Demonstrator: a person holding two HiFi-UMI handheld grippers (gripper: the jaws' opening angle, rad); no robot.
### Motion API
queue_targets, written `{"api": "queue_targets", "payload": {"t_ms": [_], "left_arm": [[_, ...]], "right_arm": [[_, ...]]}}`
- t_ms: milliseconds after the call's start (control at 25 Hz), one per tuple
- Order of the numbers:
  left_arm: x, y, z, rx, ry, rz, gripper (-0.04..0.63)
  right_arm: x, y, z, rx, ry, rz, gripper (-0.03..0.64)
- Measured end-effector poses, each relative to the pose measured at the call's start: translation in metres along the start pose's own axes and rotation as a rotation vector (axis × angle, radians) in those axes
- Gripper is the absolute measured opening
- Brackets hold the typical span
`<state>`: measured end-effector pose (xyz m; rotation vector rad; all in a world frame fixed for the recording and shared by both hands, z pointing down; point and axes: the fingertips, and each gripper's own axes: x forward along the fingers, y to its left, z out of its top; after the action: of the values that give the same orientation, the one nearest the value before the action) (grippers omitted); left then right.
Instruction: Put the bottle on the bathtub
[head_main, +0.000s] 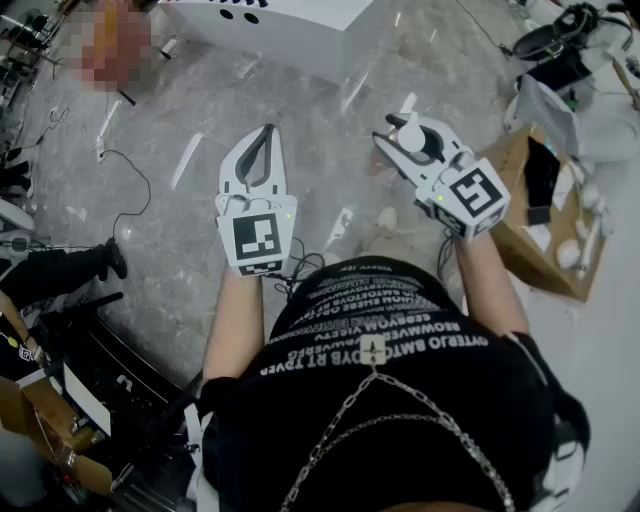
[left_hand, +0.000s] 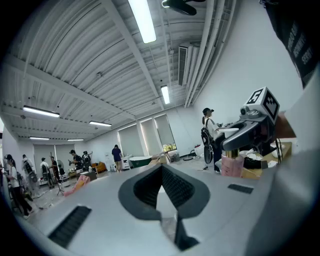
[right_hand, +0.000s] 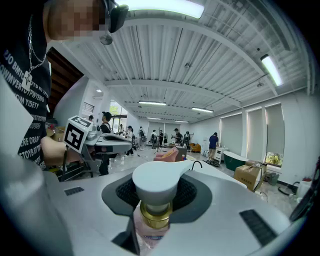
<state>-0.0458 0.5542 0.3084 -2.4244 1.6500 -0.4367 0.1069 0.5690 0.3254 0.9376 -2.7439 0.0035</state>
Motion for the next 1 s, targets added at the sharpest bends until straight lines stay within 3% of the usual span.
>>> {"api": "queue_targets", "payload": {"t_ms": [160, 440, 600, 800, 1000], "left_arm": [[0.008, 0.005, 0.004, 0.054, -0.004, -0.009, -0.003], [0.017, 0.026, -0.003, -0.006, 0.009, 0.066, -0.003], [0.020, 0.021, 0.002, 0.015, -0.005, 0.038, -0.003], [0.024, 0.019, -0.003, -0.060, -0.008, 0.002, -0.003], [0.053, 0.014, -0.011, -0.072, 0.008, -0.006, -0.003]], "right_arm": [[0.004, -0.006, 0.001, -0.019, -0.004, 0.006, 0.124], [0.020, -0.008, -0.012, 0.019, 0.007, 0.016, 0.124], [0.018, -0.017, -0.012, 0.050, -0.010, 0.008, 0.124], [0.012, -0.026, -0.012, 0.056, -0.002, -0.038, 0.124], [0.015, -0.053, -0.022, 0.074, 0.019, -0.042, 0.124]]}}
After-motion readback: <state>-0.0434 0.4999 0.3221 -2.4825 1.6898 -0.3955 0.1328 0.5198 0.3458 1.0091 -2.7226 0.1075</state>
